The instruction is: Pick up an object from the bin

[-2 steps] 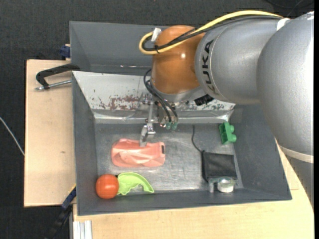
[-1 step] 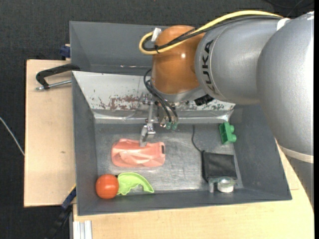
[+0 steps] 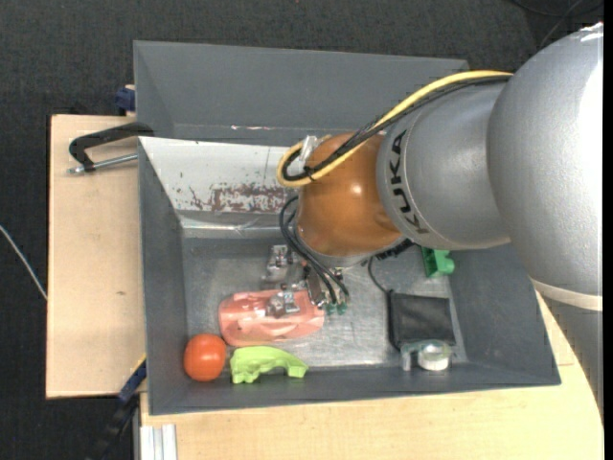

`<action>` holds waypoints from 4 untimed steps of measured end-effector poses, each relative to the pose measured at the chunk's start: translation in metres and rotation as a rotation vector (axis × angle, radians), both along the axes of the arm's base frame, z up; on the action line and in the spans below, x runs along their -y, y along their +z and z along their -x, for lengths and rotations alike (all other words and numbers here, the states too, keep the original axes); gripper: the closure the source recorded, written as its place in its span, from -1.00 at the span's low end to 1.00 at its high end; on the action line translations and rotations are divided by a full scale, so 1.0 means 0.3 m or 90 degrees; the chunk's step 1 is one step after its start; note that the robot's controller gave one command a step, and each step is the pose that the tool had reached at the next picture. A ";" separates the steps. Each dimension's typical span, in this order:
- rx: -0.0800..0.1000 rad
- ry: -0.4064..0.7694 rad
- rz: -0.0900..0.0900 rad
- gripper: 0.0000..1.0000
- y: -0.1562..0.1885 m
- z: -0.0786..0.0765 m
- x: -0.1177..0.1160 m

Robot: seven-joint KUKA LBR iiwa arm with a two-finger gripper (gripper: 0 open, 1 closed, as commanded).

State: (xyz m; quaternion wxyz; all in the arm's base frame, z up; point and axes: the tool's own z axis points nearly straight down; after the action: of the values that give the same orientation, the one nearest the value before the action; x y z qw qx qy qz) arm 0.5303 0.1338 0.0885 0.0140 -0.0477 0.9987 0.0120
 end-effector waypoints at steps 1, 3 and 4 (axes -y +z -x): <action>0.026 -0.004 -0.004 -1.00 0.003 -0.029 0.000; 0.023 -0.004 -0.003 -1.00 0.000 -0.025 0.003; -0.003 -0.001 0.001 1.00 -0.004 0.003 0.004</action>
Offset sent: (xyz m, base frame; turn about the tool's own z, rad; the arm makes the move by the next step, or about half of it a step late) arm 0.0000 0.0000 0.0000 0.0000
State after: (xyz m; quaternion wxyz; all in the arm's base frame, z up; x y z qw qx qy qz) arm 0.5294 0.1326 0.0873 0.0114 -0.0466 0.9988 0.0112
